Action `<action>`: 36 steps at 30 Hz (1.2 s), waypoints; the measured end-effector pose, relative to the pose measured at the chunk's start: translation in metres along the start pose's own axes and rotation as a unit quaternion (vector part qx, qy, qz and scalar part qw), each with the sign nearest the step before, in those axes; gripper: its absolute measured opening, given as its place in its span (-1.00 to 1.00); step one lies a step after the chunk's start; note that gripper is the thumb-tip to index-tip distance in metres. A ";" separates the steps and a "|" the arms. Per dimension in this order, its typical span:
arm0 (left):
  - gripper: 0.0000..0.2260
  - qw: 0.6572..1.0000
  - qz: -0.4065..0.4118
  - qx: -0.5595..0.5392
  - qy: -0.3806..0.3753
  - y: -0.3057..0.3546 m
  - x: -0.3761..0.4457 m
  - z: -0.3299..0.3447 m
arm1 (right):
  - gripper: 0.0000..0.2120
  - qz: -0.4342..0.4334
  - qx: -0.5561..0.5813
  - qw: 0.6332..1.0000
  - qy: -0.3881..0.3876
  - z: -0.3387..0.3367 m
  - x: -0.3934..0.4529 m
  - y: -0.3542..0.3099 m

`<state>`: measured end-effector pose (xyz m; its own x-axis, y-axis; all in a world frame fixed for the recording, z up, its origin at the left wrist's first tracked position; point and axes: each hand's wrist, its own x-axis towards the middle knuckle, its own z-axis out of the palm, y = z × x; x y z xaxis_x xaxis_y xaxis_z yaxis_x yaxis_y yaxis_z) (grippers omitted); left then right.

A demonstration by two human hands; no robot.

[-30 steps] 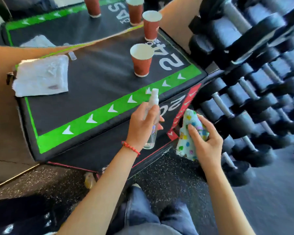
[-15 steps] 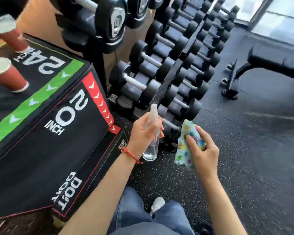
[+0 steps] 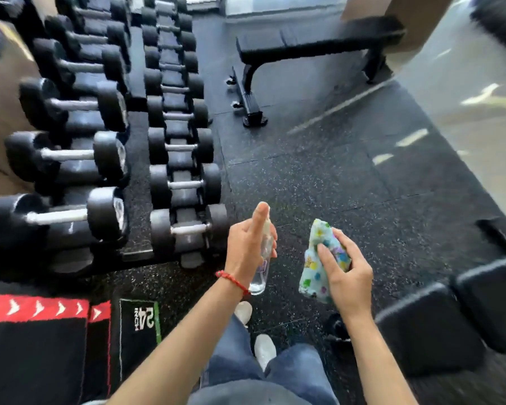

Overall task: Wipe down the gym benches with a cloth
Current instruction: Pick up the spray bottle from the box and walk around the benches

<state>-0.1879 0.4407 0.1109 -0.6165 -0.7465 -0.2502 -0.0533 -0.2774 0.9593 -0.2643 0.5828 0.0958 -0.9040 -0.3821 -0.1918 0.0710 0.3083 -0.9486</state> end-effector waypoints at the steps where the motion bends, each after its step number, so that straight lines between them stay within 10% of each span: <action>1: -0.25 1.000 -0.012 0.004 -0.023 -0.002 0.007 0.008 | -0.65 0.012 0.002 1.000 0.025 -0.005 0.000 0.003; 11: -0.47 0.961 -0.079 0.102 -0.245 -0.030 0.045 0.091 | -0.65 0.104 0.036 0.950 0.292 -0.045 -0.024 0.031; 20: -0.43 0.832 -0.084 0.296 -0.462 -0.094 0.005 0.188 | -0.57 0.213 0.060 0.845 0.488 -0.101 -0.092 0.074; 36: -0.47 0.688 -0.020 0.475 -0.549 -0.154 -0.025 0.350 | -0.65 0.274 0.091 0.739 0.608 -0.209 -0.081 0.132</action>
<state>-0.4393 0.7137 0.0150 -0.7931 0.3016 -0.5292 -0.2551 0.6246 0.7381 -0.2701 0.8368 0.0382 -0.4204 0.8572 -0.2974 0.5225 -0.0393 -0.8517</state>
